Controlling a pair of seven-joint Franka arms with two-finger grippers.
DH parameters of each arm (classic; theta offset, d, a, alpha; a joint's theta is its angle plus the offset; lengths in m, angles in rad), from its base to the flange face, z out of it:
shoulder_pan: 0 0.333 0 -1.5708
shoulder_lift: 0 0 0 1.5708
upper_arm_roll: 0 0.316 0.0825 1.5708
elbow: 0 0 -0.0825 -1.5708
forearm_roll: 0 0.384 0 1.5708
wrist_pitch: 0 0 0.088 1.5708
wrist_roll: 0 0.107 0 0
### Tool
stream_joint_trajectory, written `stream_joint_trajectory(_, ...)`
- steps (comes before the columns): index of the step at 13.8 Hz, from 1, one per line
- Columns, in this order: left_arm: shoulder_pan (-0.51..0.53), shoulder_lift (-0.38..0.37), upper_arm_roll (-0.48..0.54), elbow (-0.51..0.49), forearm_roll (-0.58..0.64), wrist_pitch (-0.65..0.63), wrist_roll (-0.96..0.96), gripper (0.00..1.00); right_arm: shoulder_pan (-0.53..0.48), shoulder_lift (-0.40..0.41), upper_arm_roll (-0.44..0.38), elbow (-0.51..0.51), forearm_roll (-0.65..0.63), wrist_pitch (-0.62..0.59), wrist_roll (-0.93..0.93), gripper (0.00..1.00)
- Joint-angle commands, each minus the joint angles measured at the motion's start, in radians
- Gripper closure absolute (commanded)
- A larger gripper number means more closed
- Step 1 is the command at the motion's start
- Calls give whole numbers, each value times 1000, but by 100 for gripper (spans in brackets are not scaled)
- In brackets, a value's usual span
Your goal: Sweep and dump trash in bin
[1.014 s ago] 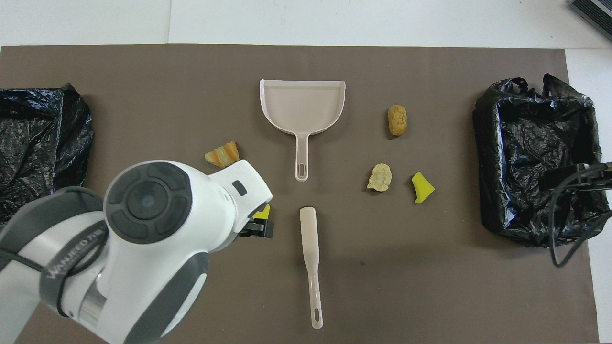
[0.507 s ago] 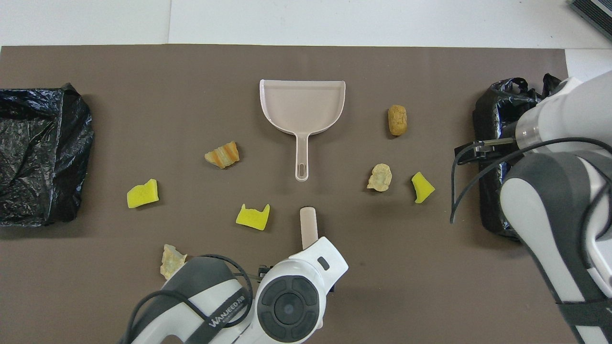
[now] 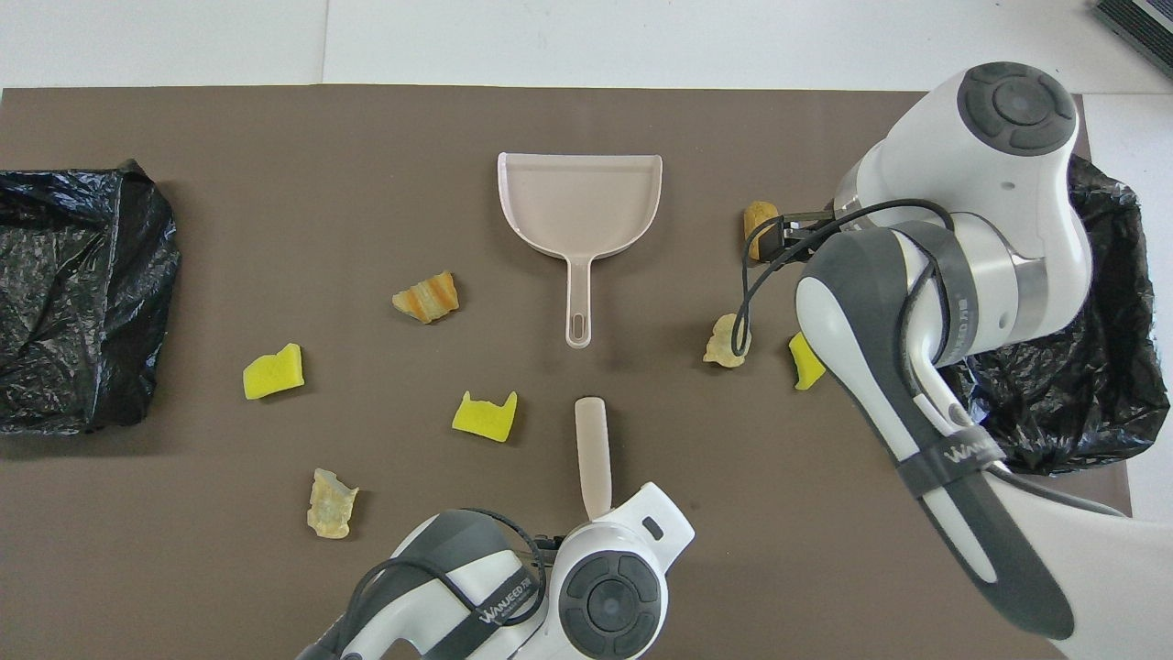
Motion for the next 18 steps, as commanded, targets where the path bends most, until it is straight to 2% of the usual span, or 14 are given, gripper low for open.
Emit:
stream_joint_trajectory(1, -51, 31, 17, -29, -31, 45, -11, 14, 20, 18, 13, 18, 35, 16, 20, 0)
stream_joint_trajectory(2, -51, 32, 17, -28, -33, 43, -9, 20, 49, 48, 25, 28, 58, 23, 50, 0)
stream_joint_trajectory(3, -49, 32, 18, -20, -33, 39, -11, 34, 72, 70, 25, 51, 65, 49, 96, 0)
stream_joint_trajectory(4, -37, 29, 18, -7, -33, 35, -35, 55, 75, 96, 28, 82, 69, 63, 132, 0)
stream_joint_trajectory(5, -33, 28, 21, 13, -33, 17, -64, 86, 77, 120, 44, 120, 85, 65, 155, 0)
stream_joint_trajectory(6, -25, 19, 28, 17, -33, -27, -72, 100, 80, 148, 73, 152, 107, 66, 184, 0)
stream_joint_trajectory(8, 1, 5, 29, 17, -33, -70, -65, 100, 136, 218, 79, 221, 106, 89, 280, 0)
stream_joint_trajectory(10, 65, -9, 29, 24, -33, -102, -63, 100, 158, 269, 79, 259, 97, 163, 337, 0)
stream_joint_trajectory(14, 203, 2, 31, 43, -16, -166, -62, 100, 191, 311, 87, 256, 95, 171, 318, 0)
stream_joint_trajectory(18, 306, 2, 34, 41, 86, -257, -60, 100, 201, 306, 87, 243, 100, 154, 272, 0)
